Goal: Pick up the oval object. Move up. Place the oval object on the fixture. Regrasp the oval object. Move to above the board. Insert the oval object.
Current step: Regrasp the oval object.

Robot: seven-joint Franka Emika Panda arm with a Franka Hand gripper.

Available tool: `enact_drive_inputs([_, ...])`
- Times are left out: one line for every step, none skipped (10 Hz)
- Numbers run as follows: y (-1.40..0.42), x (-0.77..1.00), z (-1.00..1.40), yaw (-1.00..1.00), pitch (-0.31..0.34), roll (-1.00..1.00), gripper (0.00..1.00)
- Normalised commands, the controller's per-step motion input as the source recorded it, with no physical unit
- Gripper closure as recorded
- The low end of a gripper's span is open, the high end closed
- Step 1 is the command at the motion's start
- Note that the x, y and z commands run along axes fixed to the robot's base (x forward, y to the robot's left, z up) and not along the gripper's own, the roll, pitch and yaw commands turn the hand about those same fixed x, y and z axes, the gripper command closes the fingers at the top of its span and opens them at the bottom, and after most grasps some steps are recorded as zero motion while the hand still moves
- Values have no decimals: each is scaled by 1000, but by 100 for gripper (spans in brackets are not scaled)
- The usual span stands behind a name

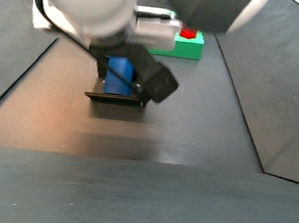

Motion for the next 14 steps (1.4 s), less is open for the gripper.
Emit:
enact_drive_inputs([3,-33,891,23,29,65,0])
enact_drive_inputs([5,-29,770,20,43,58,0])
enact_drive_inputs([11,-28,463,13,75,49,0])
enact_drive_inputs([9,-25,338,5,82,50,0])
enact_drive_inputs([-748,-119,884,18,69,1000,0])
enact_drive_inputs([-747,-109,810,18,69,1000,0])
enact_drive_inputs([-545,-106,583,16,53,1000,0])
enact_drive_inputs([-377,-99,383,15,46,1000,0])
enact_drive_inputs([-196,-71,161,15,43,1000,0])
enact_drive_inputs([-106,-46,61,14,43,1000,0])
enact_drive_inputs([-45,-4,34,14,47,1000,0])
enact_drive_inputs([-24,-7,22,14,45,1000,0])
enact_drive_inputs([-26,-15,13,14,40,1000,0])
enact_drive_inputs([-22,-23,13,15,36,1000,0])
